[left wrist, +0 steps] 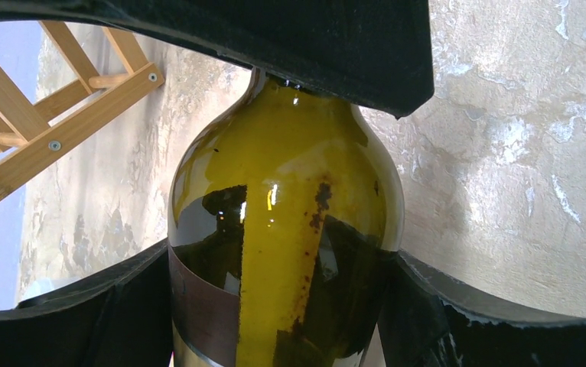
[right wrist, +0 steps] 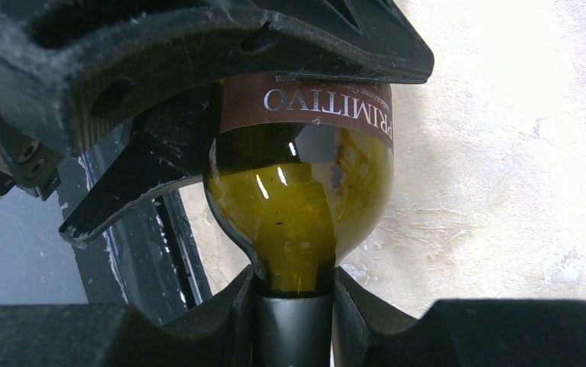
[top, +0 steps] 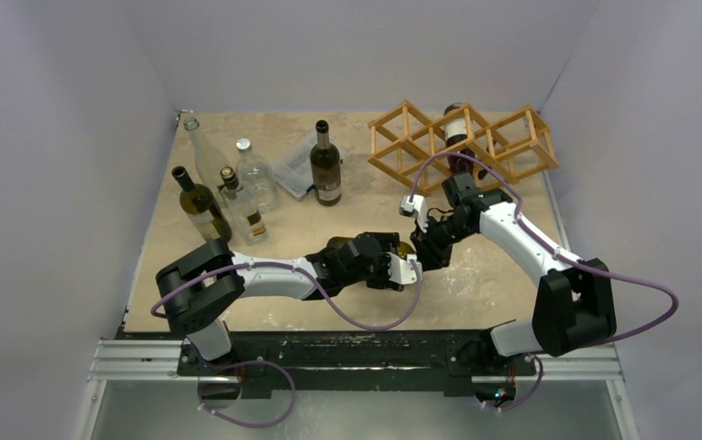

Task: Take the wine bottle off the wine rack
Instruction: Pick up the wine bottle from the wine rack.

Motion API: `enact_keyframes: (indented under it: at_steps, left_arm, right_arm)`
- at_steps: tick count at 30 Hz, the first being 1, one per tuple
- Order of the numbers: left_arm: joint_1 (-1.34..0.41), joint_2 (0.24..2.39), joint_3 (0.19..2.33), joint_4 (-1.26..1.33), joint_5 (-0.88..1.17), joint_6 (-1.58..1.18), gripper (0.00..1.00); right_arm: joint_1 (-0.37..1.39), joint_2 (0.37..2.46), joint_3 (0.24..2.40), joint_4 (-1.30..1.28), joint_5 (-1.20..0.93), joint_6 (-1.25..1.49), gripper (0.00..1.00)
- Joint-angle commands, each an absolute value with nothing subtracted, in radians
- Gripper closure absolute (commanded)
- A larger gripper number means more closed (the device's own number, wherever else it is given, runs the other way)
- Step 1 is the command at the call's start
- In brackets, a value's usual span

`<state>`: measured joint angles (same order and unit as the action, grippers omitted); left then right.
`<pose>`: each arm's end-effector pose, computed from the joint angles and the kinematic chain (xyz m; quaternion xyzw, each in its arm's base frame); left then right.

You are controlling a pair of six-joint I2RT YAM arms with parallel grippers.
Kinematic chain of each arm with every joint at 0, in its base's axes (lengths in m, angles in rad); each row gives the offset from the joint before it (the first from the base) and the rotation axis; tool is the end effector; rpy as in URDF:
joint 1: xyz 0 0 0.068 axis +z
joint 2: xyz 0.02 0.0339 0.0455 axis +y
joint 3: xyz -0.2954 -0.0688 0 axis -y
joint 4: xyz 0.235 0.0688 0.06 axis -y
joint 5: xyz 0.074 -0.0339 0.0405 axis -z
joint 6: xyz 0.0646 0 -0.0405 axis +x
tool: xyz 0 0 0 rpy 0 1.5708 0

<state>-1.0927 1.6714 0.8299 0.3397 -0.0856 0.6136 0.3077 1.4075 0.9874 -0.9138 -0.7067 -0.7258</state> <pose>0.1762 -0.3280 0.2056 0.6334 0.5818 -0.0850 0.5031 0.2159 0.1126 0.2442 -0.4958 0.7898 0.3131 0.1798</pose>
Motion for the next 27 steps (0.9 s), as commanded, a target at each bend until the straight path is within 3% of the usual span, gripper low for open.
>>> enact_keyframes:
  at_steps: [1,4,14,18,27]
  left_arm:
    - [-1.088,1.643,0.835,0.423,-0.102,0.526,1.0]
    - [-1.088,1.629,0.815,0.451,-0.111,0.514,1.0]
    - [-1.088,1.609,0.793,0.47,-0.093,0.5,1.0]
    - [-1.088,1.6,0.785,0.47,-0.079,0.488,1.0]
    - [-1.089,1.534,0.738,0.477,-0.063,0.444,1.0]
  right_arm:
    - [0.313,1.394,1.043,-0.891,-0.817,-0.733,0.81]
    - [0.314,1.396,1.043,-0.893,-0.814,-0.732,0.69]
    - [0.313,1.393,1.05,-0.92,-0.836,-0.755,0.5]
    - [0.313,1.387,1.054,-0.937,-0.866,-0.767,0.34]
    - [0.302,1.303,1.148,-1.005,-0.864,-0.78,0.29]
